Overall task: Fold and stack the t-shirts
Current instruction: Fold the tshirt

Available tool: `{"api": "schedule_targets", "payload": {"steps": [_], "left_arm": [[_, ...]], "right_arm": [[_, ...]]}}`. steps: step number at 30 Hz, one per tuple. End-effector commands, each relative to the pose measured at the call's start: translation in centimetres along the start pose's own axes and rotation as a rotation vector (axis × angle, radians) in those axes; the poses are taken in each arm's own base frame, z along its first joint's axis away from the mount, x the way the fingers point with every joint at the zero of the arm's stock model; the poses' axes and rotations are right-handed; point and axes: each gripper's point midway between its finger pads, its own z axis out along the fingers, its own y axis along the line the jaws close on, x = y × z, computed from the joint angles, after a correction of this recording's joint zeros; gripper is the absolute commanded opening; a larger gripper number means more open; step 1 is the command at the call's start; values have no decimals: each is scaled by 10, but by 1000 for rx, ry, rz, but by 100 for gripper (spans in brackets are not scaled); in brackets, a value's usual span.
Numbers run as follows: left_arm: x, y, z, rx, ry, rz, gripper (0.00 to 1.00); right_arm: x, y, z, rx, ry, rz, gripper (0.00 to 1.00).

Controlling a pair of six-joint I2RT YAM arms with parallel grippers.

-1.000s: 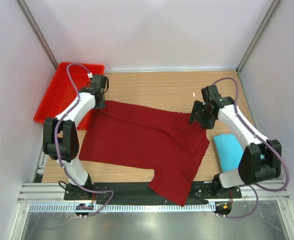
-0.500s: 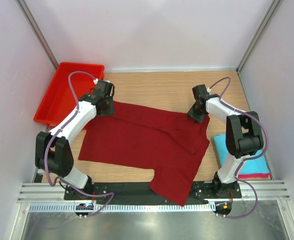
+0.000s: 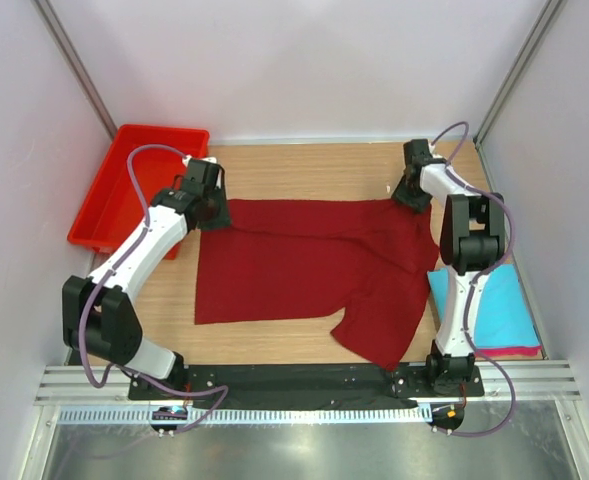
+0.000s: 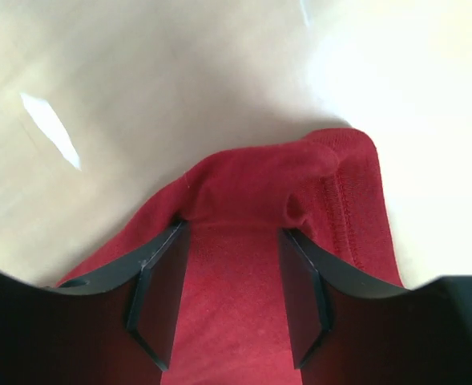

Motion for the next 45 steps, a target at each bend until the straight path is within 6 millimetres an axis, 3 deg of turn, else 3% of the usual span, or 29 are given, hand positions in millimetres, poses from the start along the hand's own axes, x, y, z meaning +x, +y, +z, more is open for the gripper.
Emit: {"api": "schedule_targets", "payload": {"steps": [1, 2, 5, 8, 12, 18, 20, 21, 25, 26, 28, 30, 33, 38, 40, 45], "left_arm": [[-12, -18, 4, 59, -5, -32, 29], [-8, -20, 13, 58, 20, -35, 27], [-15, -29, 22, 82, 27, -50, 22], [-17, -29, 38, 55, 57, -23, 25], [-22, -11, 56, -33, 73, 105, 31], [-19, 27, 78, -253, 120, 176, 31], [-17, 31, 76, -283, 111, 102, 34], [-17, 32, 75, -279, 105, 61, 35], [-11, 18, 69, -134, 94, -227, 43], [-21, 18, 59, -112, 57, -345, 45], [-20, 14, 56, -60, 44, -450, 47], [-32, 13, 48, -20, -6, -615, 48], [-37, 16, 47, -17, -34, -836, 44], [-48, 40, 50, -112, -180, -1101, 41], [-42, 49, 57, -163, -194, -1227, 42], [-44, 73, 68, -291, -280, -1275, 45]], "right_arm": [[-9, -6, 23, 59, 20, -188, 57], [-28, 4, 17, 33, -15, -209, 58], [-41, 17, 3, -21, -12, -246, 63], [-55, 28, -33, -98, -35, -256, 73], [-37, 35, -81, -232, 10, -232, 81], [19, 31, -130, -400, 115, -189, 81], [38, 22, -132, -406, 152, -184, 80], [38, 19, -139, -412, 133, -180, 80], [51, 3, -136, -393, 151, -136, 82], [55, -4, -131, -387, 175, -97, 82], [57, 0, -136, -431, 188, -68, 82], [56, 1, -139, -445, 186, -58, 82], [53, 3, -149, -471, 167, -52, 82], [47, 1, -164, -488, 135, -56, 82], [45, -2, -170, -484, 113, -59, 82], [48, -12, -180, -469, 89, -69, 82]]}}
